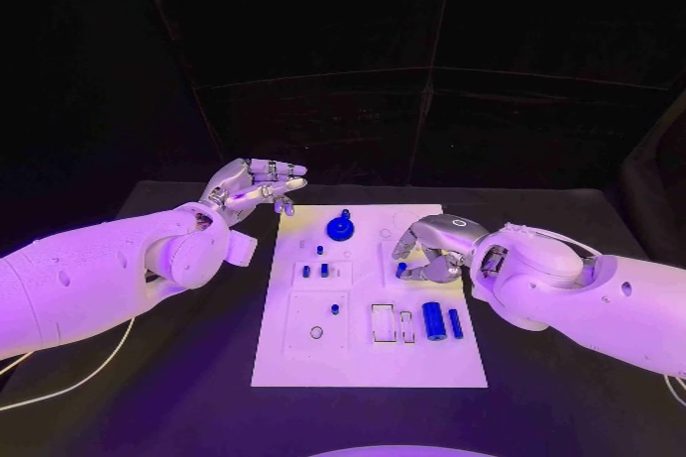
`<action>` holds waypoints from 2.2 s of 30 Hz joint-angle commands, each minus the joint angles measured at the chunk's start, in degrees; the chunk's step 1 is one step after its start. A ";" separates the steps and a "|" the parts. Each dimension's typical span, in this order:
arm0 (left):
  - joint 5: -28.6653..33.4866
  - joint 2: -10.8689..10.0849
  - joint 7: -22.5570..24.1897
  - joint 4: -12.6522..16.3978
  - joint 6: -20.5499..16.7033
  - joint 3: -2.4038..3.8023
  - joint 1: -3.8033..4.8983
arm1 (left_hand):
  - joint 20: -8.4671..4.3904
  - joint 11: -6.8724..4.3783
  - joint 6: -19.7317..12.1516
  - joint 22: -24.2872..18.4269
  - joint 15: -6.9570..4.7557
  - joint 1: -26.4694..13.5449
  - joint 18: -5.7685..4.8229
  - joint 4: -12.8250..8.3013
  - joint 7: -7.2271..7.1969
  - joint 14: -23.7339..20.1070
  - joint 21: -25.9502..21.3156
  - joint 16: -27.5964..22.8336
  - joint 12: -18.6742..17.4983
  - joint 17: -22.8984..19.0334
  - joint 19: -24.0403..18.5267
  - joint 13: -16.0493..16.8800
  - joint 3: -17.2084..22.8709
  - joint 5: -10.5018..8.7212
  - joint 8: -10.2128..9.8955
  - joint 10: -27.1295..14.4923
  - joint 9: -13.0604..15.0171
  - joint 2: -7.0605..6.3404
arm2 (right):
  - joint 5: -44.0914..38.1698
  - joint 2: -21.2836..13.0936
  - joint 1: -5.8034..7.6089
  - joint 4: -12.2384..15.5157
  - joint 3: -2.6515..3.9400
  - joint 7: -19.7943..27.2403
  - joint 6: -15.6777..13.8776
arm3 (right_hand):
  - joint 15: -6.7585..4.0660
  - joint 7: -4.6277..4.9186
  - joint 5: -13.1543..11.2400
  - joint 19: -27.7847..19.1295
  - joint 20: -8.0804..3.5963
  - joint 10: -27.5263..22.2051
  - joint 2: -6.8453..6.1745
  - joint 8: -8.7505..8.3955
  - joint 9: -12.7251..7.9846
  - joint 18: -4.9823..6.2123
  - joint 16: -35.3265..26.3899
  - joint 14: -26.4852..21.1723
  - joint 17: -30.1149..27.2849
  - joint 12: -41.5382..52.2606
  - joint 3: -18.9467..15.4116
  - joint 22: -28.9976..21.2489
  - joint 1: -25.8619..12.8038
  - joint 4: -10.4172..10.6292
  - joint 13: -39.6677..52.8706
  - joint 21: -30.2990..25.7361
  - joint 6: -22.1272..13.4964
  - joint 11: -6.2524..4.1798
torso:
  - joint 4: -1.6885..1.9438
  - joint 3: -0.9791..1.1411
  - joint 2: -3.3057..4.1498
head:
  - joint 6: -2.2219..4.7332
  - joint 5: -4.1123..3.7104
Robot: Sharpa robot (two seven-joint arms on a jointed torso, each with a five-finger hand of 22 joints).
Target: Assemble the parts on the task board
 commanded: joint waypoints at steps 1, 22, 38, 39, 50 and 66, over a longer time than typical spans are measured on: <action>0.20 0.00 0.18 0.07 0.74 0.04 0.08 | -0.02 -0.01 0.00 -0.09 0.08 0.01 0.35 -0.10 0.17 -0.35 -0.28 -0.37 0.26 -0.09 -0.14 -0.09 -0.07 -0.02 0.20 -0.54 -0.05 0.39 | -1.84 0.36 0.12 -0.26 0.03 -1.13 2.30 | -0.35 0.05 -0.76 0.95 -0.02 0.95 0.44 0.07 0.01 0.45 0.54 0.56 0.34 0.56 0.67 0.67 0.71 0.01 -0.07 0.55 0.82 0.02 | 0.00 -0.04 -0.01 | -0.11 0.00; 0.20 -0.21 0.13 0.14 0.83 0.04 0.07 | -0.02 -0.01 0.00 -0.09 0.08 0.01 0.35 -0.10 0.17 -0.35 -0.28 -0.37 0.26 -0.09 -0.14 -0.09 -0.07 -0.02 0.20 -0.54 -0.05 0.39 | -4.26 2.62 0.09 -1.99 0.00 -1.98 5.46 | -0.98 -0.25 -1.71 3.71 -0.57 5.03 1.11 0.09 0.00 -0.23 2.46 2.18 2.30 0.52 4.32 4.24 1.07 0.48 -0.28 2.84 3.24 -0.67 | -0.06 0.03 -0.01 | -0.52 0.16; 0.20 -0.26 0.14 0.13 0.79 0.04 0.07 | 0.00 0.02 -0.03 -0.19 0.10 0.09 0.35 -0.15 0.19 -0.43 -0.39 -0.38 0.36 -0.21 -0.13 -0.10 -0.08 -0.02 0.24 -0.70 -0.04 0.40 | -6.38 2.72 0.06 -1.64 0.00 -0.63 0.97 | -2.01 -1.04 -5.02 6.79 -1.36 11.14 1.95 1.62 0.59 -1.19 5.77 3.40 6.16 1.05 9.97 9.54 2.19 -0.12 0.35 6.13 7.83 -2.00 | -0.05 0.02 -0.05 | -0.70 0.14; 0.20 -0.27 0.14 0.13 0.78 0.04 0.07 | 0.00 0.02 -0.03 -0.19 0.10 0.09 0.35 -0.15 0.19 -0.43 -0.40 -0.39 0.37 -0.22 -0.13 -0.10 -0.08 -0.02 0.25 -0.71 -0.04 0.41 | -6.53 2.62 0.06 -1.52 0.00 -0.51 0.40 | -2.08 -1.10 -5.26 6.97 -1.45 11.47 2.03 1.72 0.62 -1.24 5.99 3.46 6.39 1.09 10.30 9.86 2.21 -0.16 0.38 6.35 8.06 -2.12 | -0.06 0.04 -0.06 | -0.71 0.16; 0.20 -0.42 0.51 0.07 0.25 0.04 0.07 | 0.01 0.01 0.06 -0.24 0.11 0.16 0.35 -0.17 0.15 -0.46 -0.45 -0.38 0.44 -0.28 -0.12 -0.11 -0.04 -0.02 0.33 -0.77 -0.01 0.51 | -3.92 -0.56 0.07 2.37 0.06 1.16 -3.99 | -2.07 -0.87 -5.47 7.17 -1.70 11.53 1.24 1.29 0.35 -1.38 6.69 3.49 6.97 0.02 12.58 10.60 2.09 -0.87 0.20 7.00 7.76 -2.00 | -0.12 0.00 -0.10 | -0.77 0.28; 0.20 0.16 0.73 0.05 0.09 0.04 0.08 | 0.01 0.01 0.07 -0.25 0.11 0.16 0.35 -0.17 0.15 -0.46 -0.46 -0.38 0.45 -0.28 -0.12 -0.11 -0.03 -0.02 0.34 -0.77 -0.01 0.52 | 2.41 3.96 -0.15 6.35 0.08 9.89 -6.27 | -1.92 -0.66 -4.46 7.34 -1.60 11.60 0.56 1.08 0.24 -1.47 7.37 3.57 7.69 -0.48 13.50 11.23 1.77 -1.23 0.20 7.45 7.62 -1.81 | 0.21 -0.17 -0.09 | -0.50 0.73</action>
